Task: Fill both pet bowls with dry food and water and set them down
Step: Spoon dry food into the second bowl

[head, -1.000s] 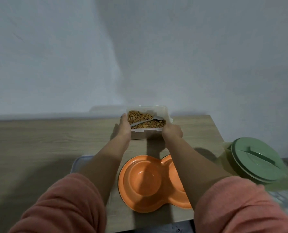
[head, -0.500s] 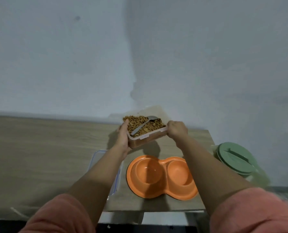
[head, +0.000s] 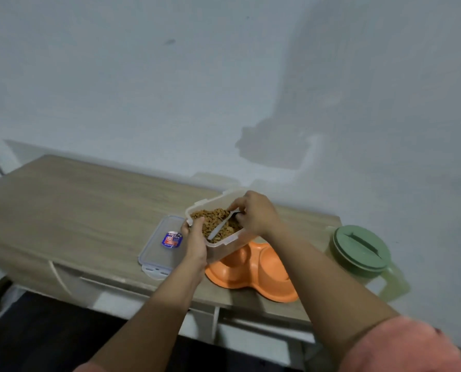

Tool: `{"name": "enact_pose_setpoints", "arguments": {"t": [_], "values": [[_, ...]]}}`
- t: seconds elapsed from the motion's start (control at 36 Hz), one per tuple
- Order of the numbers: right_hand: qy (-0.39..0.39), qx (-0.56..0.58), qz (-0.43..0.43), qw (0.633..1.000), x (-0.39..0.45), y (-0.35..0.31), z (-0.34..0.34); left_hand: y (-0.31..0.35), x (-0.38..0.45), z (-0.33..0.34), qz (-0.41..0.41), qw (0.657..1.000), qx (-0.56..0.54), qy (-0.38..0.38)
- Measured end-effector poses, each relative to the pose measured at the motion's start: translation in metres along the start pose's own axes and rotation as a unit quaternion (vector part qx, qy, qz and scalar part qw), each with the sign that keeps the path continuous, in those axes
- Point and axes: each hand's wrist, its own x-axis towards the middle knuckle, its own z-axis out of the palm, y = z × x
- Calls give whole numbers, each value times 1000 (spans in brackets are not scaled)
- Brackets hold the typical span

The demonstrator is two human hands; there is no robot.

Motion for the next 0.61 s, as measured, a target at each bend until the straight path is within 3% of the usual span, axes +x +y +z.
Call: {"name": "enact_pose_setpoints", "arguments": {"t": [0.17,0.31,0.42,0.61], "values": [[-75,-16,-61,995,-5,-9,7,-2,-19,0,36,999,19,0],[-77,-19,-90,993,-2,-11,11,-1,-28,-4,41,999,16,20],[8,33,-107,994,1,-8,13,-1,-29,-7,37,999,4,37],[170,246,-6,954,1,5,6,-4,-29,-10,49,996,29,63]]}}
